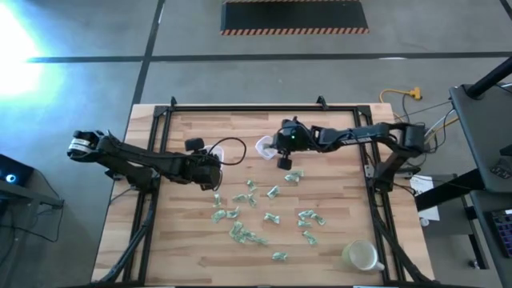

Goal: Pick and place items into bin
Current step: Put the stevia packet into the small transparent container, then put the stevia packet into the large transparent container

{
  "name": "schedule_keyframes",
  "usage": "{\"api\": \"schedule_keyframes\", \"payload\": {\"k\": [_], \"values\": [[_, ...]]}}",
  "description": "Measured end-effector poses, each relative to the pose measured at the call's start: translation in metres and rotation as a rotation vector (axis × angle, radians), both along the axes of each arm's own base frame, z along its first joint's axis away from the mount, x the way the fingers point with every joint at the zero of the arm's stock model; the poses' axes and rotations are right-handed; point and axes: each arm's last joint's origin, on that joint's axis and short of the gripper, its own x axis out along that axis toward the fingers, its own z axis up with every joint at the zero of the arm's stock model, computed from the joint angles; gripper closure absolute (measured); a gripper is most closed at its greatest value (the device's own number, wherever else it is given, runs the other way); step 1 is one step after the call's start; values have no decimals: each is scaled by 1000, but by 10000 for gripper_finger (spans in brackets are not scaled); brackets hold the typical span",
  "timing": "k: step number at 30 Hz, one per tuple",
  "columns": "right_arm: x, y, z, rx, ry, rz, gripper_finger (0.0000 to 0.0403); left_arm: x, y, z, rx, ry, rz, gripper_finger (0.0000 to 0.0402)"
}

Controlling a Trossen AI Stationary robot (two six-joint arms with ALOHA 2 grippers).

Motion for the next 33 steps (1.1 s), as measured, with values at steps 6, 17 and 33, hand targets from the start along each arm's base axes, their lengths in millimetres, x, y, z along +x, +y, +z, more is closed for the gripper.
{"api": "schedule_keyframes", "payload": {"k": [6, 17, 33], "values": [[15, -5, -5, 13, 56, -2, 394, -1, 0, -2, 0, 5, 0, 251], [12, -4, 2, 21, 60, -13, 310, -1, 0, -2, 0, 5, 0, 251], [-13, 50, 43, 21, 134, 141, 282, 1, -27, -23, -403, -16, -191, 251]]}}
